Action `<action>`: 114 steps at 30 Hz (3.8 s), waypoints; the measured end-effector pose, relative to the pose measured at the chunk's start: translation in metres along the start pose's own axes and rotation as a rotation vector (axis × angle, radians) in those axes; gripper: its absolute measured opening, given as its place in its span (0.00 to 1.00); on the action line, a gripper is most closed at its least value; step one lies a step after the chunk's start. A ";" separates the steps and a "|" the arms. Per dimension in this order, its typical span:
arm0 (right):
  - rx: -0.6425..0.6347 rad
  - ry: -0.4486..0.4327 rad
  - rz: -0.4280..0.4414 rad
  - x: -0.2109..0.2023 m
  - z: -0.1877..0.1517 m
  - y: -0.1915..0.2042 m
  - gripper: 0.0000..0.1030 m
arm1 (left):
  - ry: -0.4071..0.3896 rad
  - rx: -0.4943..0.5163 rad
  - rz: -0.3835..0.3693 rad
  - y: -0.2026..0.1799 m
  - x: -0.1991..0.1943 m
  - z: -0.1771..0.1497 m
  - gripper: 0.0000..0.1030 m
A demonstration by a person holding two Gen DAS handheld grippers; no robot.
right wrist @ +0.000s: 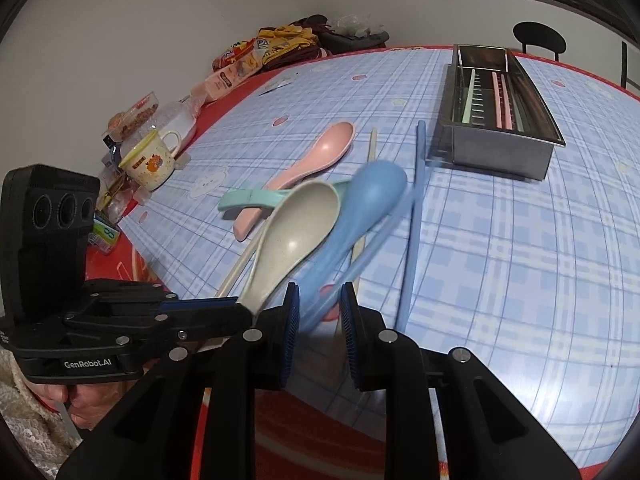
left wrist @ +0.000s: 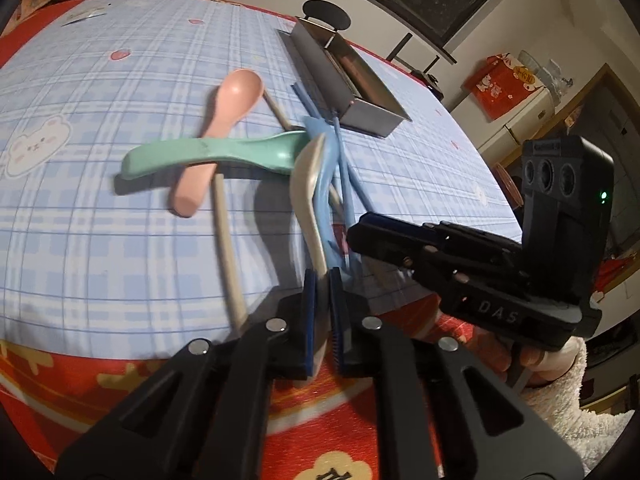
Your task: Organize utensils
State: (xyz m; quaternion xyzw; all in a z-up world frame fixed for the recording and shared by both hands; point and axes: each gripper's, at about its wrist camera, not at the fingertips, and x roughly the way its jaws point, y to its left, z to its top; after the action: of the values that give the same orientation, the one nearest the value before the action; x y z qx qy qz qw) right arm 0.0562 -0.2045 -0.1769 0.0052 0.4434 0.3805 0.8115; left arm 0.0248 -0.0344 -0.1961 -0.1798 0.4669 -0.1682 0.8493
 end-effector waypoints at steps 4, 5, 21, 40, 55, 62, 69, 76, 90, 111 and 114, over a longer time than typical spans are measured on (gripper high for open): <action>-0.007 -0.002 -0.009 0.002 0.001 0.003 0.21 | 0.001 -0.019 -0.009 0.007 0.000 -0.002 0.11; -0.009 -0.001 -0.016 0.003 0.001 0.004 0.21 | 0.000 -0.016 -0.008 0.008 -0.001 -0.002 0.11; -0.018 0.007 -0.152 0.016 0.012 0.005 0.13 | 0.010 0.002 -0.041 0.015 0.008 0.000 0.13; 0.123 -0.160 -0.112 -0.013 0.001 -0.020 0.06 | -0.008 0.003 -0.055 0.013 0.007 -0.005 0.13; 0.151 -0.197 -0.084 -0.018 0.000 -0.026 0.06 | -0.100 -0.094 -0.119 0.036 -0.012 -0.014 0.11; 0.157 -0.206 -0.078 -0.019 -0.001 -0.027 0.06 | -0.140 -0.123 -0.128 0.041 -0.021 -0.018 0.11; 0.167 -0.216 -0.067 -0.022 -0.002 -0.029 0.06 | -0.157 -0.126 -0.153 0.046 -0.029 -0.022 0.11; 0.179 -0.234 -0.053 -0.027 -0.004 -0.031 0.06 | -0.158 -0.127 -0.154 0.047 -0.034 -0.019 0.11; 0.295 -0.261 0.030 -0.039 0.000 -0.052 0.06 | -0.180 -0.109 -0.140 0.044 -0.054 0.015 0.11; 0.419 -0.470 -0.138 -0.021 0.134 -0.148 0.06 | -0.266 -0.060 -0.172 -0.035 0.009 0.203 0.11; 0.409 -0.443 -0.150 -0.009 0.131 -0.154 0.06 | -0.257 -0.079 -0.178 -0.034 0.036 0.226 0.11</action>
State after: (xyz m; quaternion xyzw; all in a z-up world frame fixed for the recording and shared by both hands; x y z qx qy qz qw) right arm 0.2420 -0.2766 -0.1442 0.2183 0.3222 0.2118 0.8965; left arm 0.2323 -0.0473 -0.0935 -0.2736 0.3429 -0.2001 0.8761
